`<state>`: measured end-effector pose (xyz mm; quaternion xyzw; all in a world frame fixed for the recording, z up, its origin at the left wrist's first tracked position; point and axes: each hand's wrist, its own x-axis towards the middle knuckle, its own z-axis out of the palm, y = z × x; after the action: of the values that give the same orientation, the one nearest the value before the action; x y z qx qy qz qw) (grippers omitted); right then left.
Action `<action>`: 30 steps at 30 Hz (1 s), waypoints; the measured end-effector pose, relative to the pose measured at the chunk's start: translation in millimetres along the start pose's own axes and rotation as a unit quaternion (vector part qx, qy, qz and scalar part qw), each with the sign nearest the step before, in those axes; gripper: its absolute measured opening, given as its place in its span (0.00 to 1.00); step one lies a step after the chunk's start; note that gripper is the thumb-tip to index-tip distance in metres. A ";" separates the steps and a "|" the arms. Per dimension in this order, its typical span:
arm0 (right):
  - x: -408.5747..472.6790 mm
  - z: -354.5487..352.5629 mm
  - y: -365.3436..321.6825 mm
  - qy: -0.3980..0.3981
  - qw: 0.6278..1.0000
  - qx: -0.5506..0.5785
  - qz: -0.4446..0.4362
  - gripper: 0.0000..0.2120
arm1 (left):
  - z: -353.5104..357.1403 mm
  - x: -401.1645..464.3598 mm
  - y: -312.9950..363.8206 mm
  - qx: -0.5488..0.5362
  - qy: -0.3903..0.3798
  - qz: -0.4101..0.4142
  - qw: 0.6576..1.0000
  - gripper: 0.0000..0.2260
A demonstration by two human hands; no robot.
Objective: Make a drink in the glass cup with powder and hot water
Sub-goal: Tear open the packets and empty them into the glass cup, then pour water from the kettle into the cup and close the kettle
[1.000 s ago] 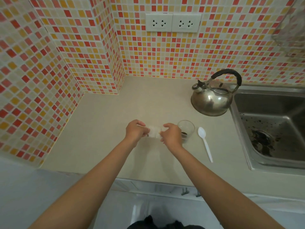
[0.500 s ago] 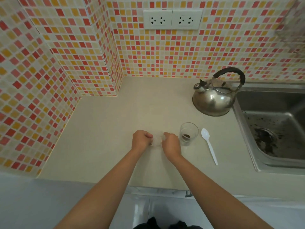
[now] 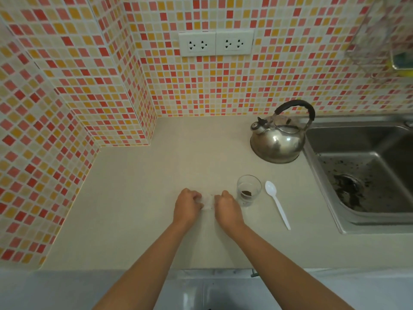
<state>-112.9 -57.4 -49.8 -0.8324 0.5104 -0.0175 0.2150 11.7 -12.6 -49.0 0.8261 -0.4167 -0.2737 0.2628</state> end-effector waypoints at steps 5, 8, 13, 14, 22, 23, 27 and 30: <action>-25.3 -15.5 0.2 0.033 0.997 0.065 -0.028 0.16 | -8.0 1.9 7.7 -0.032 0.029 0.038 0.998 0.10; -41.9 -36.2 4.6 0.093 0.988 0.116 -0.050 0.17 | -17.7 7.8 24.2 -0.060 0.044 0.066 0.995 0.09; -39.6 -101.6 28.1 0.277 0.948 0.149 -0.057 0.16 | -30.3 23.7 77.8 -0.081 0.053 0.134 0.986 0.09; -33.3 -117.3 35.3 0.294 0.944 0.143 -0.042 0.17 | -31.0 27.9 91.4 -0.078 0.051 0.148 0.985 0.09; 42.2 -219.3 108.3 0.269 0.962 0.050 0.024 0.24 | -9.6 68.4 200.2 -0.023 0.027 0.193 0.981 0.14; 53.8 -227.9 117.4 0.253 0.967 0.033 0.029 0.25 | -5.9 74.3 211.4 -0.019 0.023 0.194 0.981 0.15; 99.2 -251.8 146.7 0.186 0.981 -0.025 0.042 0.33 | 7.9 98.1 246.5 -0.005 0.020 0.185 0.982 0.12; 126.7 -262.3 159.8 0.167 0.983 -0.071 0.040 0.33 | 19.5 114.7 262.4 0.025 0.018 0.170 0.985 0.16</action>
<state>-252.1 -317.0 103.8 -0.8099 0.5719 -0.1113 0.0673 -86.6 -247.1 84.2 0.7544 -0.5528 -0.1995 0.2924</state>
